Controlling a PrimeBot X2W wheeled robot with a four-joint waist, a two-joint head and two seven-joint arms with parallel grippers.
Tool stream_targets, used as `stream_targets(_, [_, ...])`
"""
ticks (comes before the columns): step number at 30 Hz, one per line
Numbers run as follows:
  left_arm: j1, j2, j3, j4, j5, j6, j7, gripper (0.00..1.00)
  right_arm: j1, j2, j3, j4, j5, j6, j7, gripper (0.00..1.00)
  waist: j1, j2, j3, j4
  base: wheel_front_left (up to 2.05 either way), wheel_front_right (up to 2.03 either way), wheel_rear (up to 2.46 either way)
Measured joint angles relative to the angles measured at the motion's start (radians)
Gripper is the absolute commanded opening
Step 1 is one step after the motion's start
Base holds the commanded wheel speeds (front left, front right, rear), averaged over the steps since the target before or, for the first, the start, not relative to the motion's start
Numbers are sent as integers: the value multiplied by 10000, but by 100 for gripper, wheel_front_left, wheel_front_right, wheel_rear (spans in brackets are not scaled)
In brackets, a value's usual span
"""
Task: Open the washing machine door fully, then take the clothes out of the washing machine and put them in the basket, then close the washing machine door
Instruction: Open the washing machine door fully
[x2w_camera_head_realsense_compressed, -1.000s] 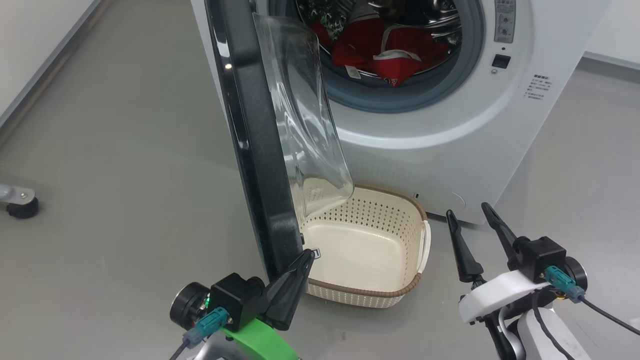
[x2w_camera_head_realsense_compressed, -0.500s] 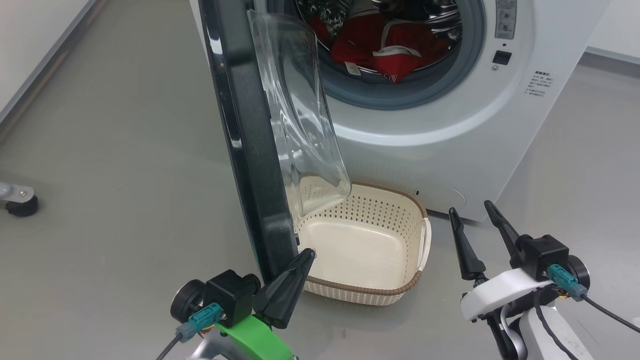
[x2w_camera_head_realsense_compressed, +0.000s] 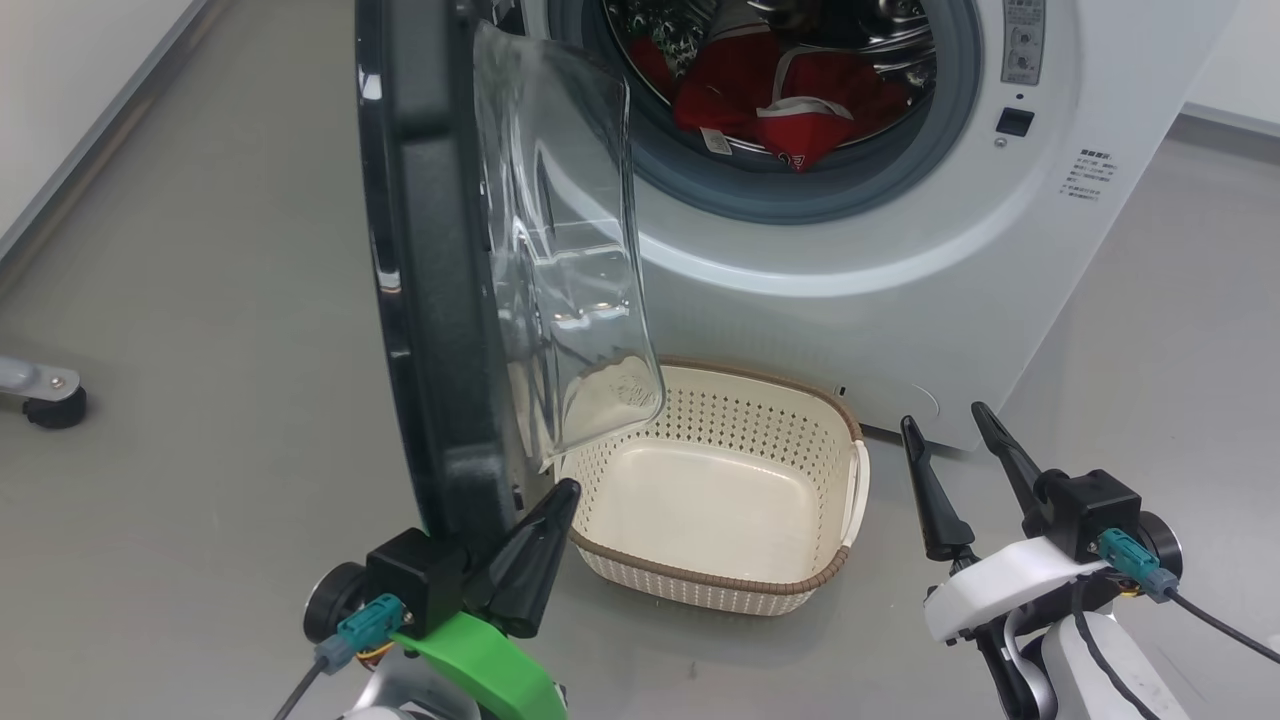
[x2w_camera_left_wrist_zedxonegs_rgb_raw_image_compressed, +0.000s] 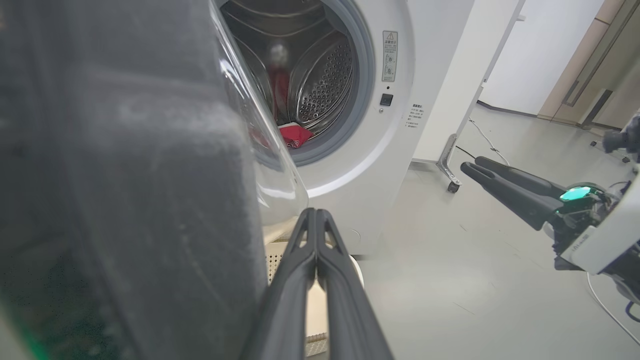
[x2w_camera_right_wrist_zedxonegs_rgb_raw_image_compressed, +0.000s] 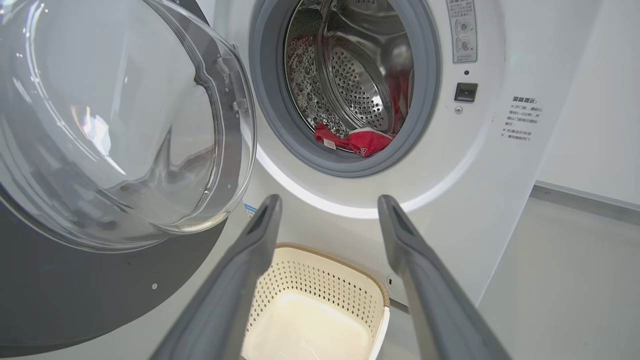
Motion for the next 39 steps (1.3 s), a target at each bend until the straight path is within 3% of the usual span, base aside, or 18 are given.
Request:
stream_targets(14, [10, 52, 957, 282, -86, 617, -447, 0, 1, 15, -38, 31, -59, 10, 0, 100, 0, 0, -74, 104, 0, 0, 0])
stream_targets(39, [-94, 433, 3476, 1185, -445, 1160, -1607, 0, -140, 54, -115, -10, -320, 92, 0, 100, 0, 0, 326, 120, 0, 0, 0])
